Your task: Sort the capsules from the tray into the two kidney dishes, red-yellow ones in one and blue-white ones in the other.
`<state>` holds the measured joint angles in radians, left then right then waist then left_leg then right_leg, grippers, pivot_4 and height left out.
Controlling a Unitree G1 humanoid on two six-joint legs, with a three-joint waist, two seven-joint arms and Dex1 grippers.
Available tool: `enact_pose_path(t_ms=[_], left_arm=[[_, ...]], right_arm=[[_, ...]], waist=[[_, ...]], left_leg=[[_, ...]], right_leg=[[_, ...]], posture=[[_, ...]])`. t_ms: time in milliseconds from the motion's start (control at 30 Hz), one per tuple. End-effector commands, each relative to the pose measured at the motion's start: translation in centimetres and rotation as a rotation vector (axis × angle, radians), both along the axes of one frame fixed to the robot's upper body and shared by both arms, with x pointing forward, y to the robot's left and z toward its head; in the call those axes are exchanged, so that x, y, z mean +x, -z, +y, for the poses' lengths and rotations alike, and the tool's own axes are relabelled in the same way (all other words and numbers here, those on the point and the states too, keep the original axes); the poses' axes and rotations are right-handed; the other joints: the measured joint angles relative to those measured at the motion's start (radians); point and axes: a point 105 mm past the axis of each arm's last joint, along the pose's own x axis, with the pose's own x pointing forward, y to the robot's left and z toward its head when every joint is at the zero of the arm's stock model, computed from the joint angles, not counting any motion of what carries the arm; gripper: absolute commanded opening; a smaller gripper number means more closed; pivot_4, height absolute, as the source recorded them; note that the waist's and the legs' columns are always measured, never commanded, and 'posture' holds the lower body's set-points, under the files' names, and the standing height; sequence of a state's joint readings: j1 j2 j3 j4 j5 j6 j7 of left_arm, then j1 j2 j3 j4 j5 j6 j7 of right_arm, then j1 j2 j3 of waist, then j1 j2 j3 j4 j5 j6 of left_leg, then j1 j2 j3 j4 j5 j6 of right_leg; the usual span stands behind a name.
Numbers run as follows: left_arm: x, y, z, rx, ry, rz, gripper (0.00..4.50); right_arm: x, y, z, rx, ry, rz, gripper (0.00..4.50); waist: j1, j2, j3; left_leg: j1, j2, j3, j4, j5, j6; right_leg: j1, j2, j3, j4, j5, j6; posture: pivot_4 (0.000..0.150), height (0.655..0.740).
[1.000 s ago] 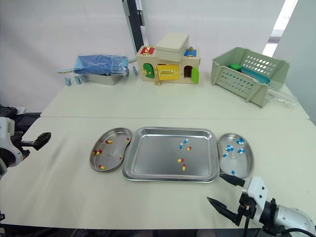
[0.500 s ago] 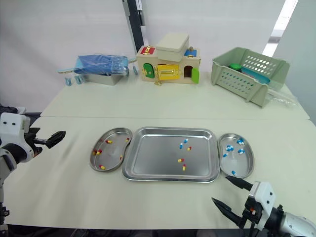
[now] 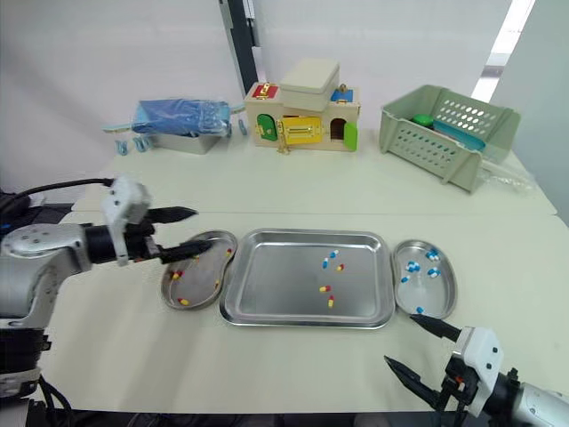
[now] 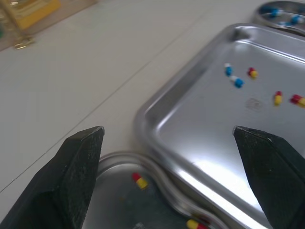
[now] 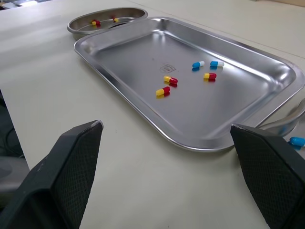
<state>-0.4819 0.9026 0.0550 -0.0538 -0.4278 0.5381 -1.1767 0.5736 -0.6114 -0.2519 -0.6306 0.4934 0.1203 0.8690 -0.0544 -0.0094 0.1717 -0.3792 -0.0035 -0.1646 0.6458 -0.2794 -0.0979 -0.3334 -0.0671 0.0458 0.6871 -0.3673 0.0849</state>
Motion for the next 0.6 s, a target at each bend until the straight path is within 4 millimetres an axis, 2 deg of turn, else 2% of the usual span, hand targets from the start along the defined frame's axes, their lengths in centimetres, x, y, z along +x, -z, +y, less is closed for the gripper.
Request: enact_pose_path(t_ms=[33,233,433,600], left_arm=[[-1.0,0.6,-2.6,0.114,0.188,0.020,4.49],[0.0,2.7,-7.7,0.187,0.325,-0.003,4.49],[0.5,4.5,-11.0,0.195,0.339,-0.026,4.49],[1.0,5.3,-12.7,0.205,0.333,-0.047,4.49]], right_arm=[[-0.2,-0.7,0.7,0.009,-0.014,-0.020,4.50],[-0.5,-0.5,1.0,0.018,-0.010,-0.007,4.50],[-0.6,-0.4,1.2,0.027,0.027,-0.007,4.50],[-0.4,-0.7,1.4,0.034,0.046,-0.008,4.50]], waist=[[-0.002,0.000,0.000],[0.001,0.000,0.000],[-0.003,0.000,0.000],[-0.001,0.000,0.000]], left_leg=[[0.000,0.000,0.000,0.000,0.000,0.000],[0.000,-0.001,0.000,0.001,0.000,0.000],[-0.001,0.000,0.000,0.000,0.000,0.000],[0.000,-0.001,0.000,0.001,0.000,0.000]], right_leg=[[0.000,0.000,0.000,0.000,0.000,0.000],[0.001,0.000,0.000,-0.001,0.000,0.000],[0.000,0.000,0.000,-0.001,0.000,0.000],[0.001,0.000,0.000,-0.001,0.000,0.000]], posture=[[0.150,0.7400],[0.150,0.7400],[0.150,0.7400],[0.150,0.7400]])
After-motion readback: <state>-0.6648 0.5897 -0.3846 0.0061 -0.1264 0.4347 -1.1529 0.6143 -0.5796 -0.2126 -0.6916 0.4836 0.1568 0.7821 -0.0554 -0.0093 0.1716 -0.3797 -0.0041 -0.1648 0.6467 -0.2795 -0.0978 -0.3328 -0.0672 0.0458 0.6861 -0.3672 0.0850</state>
